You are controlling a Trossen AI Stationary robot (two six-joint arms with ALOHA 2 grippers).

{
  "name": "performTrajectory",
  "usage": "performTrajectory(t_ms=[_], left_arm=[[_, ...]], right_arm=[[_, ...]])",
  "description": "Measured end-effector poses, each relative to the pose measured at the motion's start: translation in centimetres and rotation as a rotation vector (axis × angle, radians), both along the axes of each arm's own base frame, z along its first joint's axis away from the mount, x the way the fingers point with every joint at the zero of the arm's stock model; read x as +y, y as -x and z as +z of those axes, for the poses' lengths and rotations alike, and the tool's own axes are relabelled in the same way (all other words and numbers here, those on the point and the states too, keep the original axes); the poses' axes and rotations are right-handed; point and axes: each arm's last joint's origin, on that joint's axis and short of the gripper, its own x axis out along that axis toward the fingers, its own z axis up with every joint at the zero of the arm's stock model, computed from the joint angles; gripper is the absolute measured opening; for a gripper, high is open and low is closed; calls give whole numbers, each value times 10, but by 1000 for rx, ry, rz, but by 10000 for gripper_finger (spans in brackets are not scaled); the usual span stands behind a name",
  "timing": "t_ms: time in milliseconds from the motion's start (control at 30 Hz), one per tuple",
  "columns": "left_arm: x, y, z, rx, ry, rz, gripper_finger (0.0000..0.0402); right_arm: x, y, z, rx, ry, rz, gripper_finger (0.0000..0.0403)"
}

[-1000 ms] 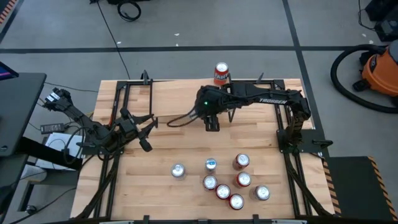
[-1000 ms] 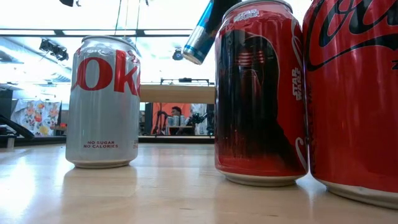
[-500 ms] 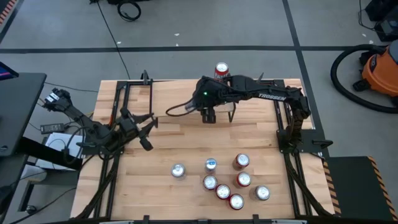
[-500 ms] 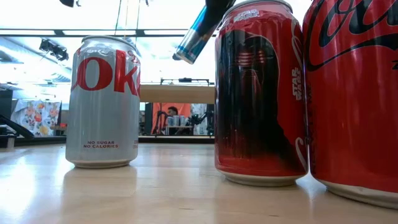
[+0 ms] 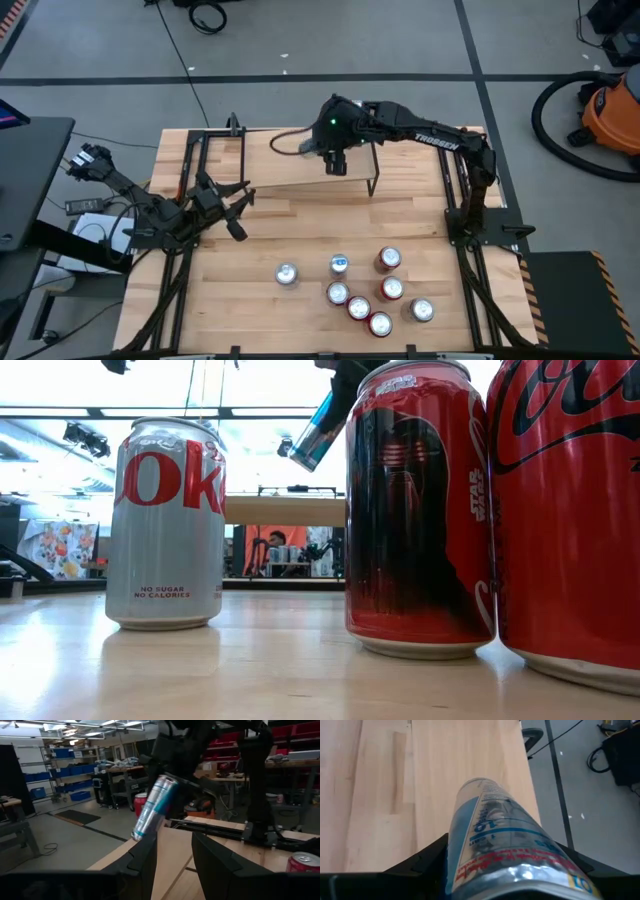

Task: Place canned beverage on shelf
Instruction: Put the right blue soda can on the shelf

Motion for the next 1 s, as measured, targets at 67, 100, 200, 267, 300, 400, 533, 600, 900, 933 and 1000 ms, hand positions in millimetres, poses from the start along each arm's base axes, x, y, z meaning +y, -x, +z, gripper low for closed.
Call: performTrajectory(t_ms=[67, 100, 200, 267, 300, 400, 533, 600, 900, 933, 1000], left_arm=[[0, 0, 0, 5, -3, 0, 133], [0, 0, -1, 6, -4, 0, 133], [0, 0, -1, 12, -13, 3, 133], [2, -1, -1, 18, -22, 12, 133], [3, -1, -1, 19, -22, 18, 133], [6, -3, -1, 24, -26, 41, 133], [10, -5, -3, 44, -36, 68, 133], [12, -6, -4, 49, -42, 60, 133], [19, -31, -6, 90, -53, 57, 133], [21, -36, -4, 109, -75, 66, 135], [25, -46, 2, 159, -123, 85, 145]], right_arm=[[-8, 1, 1, -13, 0, 11, 257], [-11, 1, 2, -31, 1, 14, 257], [-21, 0, 6, -82, 20, 23, 257], [-26, 0, 7, -99, 35, 30, 257], [-28, 0, 8, -108, 42, 32, 257], [-32, 0, 9, -117, 61, 46, 257], [-37, 1, 10, -129, 66, 59, 257], [-39, 2, 10, -130, 57, 63, 257], [-33, 8, 3, -21, 25, 75, 257], [-33, 9, 2, -11, 23, 76, 257], [-31, 10, 1, 8, 22, 81, 257]])
